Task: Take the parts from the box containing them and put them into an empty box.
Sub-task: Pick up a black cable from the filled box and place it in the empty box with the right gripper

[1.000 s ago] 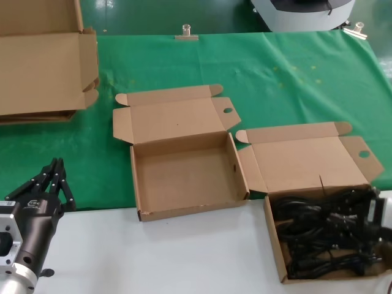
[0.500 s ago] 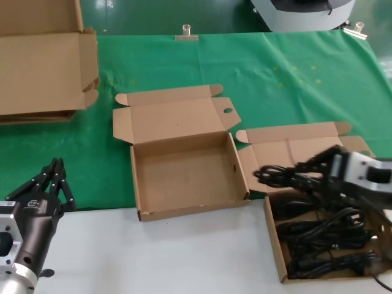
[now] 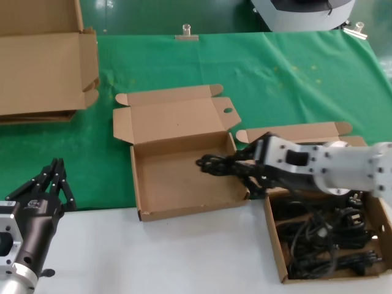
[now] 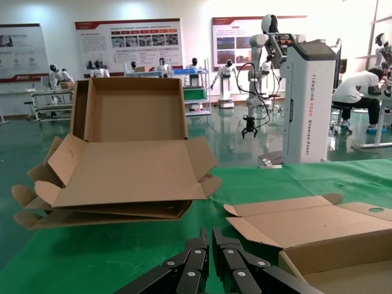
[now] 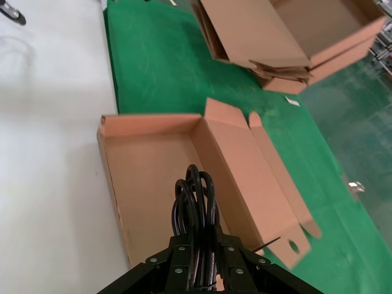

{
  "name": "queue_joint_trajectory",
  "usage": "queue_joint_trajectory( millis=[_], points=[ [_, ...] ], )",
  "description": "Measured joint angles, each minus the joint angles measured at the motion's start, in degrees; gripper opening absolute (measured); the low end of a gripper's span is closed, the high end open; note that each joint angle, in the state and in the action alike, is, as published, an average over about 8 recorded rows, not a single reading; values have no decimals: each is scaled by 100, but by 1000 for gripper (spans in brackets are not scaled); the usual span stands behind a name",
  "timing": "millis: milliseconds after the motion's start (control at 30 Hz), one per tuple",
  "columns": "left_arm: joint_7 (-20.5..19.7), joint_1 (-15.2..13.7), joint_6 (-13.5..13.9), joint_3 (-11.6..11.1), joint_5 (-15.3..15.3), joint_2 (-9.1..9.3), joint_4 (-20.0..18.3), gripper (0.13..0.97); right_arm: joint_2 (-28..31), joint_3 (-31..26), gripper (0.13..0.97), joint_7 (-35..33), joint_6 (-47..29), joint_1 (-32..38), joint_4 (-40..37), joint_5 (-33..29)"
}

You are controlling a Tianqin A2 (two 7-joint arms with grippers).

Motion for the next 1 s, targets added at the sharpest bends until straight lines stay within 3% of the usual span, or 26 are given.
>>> queue_joint_trajectory(
  millis=[400, 1000],
  points=[
    [0, 0, 0, 0, 0, 0, 0, 172, -926, -218, 204, -8, 260, 270, -858, -586],
    [0, 0, 0, 0, 0, 0, 0, 172, -1855, -194, 188, 23, 769, 475, -1839, -1179]
  ],
)
